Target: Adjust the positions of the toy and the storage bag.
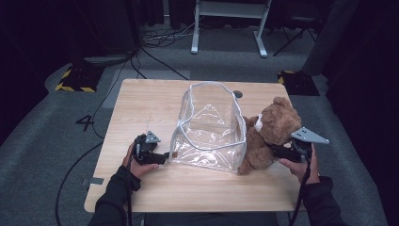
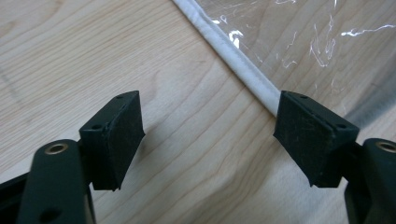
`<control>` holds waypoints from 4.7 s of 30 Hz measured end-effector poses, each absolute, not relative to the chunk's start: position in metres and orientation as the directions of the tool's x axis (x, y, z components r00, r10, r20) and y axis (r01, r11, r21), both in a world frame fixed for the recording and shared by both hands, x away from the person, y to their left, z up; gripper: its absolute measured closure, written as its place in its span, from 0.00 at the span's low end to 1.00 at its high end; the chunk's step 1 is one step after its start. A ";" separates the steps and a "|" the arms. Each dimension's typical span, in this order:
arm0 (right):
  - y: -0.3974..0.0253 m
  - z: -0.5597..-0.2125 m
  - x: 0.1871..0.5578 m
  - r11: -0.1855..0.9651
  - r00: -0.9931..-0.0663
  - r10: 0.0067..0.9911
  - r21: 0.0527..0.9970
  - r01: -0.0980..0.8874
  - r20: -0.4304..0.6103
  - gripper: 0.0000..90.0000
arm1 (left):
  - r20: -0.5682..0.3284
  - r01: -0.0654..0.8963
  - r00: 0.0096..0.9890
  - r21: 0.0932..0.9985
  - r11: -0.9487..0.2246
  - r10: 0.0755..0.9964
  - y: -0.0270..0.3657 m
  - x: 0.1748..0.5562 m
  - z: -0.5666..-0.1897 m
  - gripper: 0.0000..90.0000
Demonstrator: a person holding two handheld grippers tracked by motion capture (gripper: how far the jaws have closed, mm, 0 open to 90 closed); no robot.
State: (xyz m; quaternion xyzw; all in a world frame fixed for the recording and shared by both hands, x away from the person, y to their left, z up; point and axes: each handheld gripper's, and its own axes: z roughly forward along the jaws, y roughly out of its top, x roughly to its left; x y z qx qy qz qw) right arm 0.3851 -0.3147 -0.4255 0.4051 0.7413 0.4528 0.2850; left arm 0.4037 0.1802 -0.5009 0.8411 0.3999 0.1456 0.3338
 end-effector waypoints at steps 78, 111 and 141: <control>-0.388 -0.305 0.345 0.217 -0.528 0.834 0.975 0.047 -0.160 0.67 | -0.016 0.557 0.650 0.691 -0.462 0.760 0.132 0.400 -0.505 0.22; -0.358 -0.224 0.356 0.240 -0.513 0.826 0.969 -0.055 -0.234 0.67 | -0.014 0.564 0.640 0.688 -0.457 0.769 0.154 0.373 -0.506 0.19; -0.296 -0.190 0.359 0.225 -0.588 0.770 0.967 -0.117 -0.249 0.67 | -0.015 0.593 0.593 0.685 -0.424 0.805 0.180 0.356 -0.506 0.16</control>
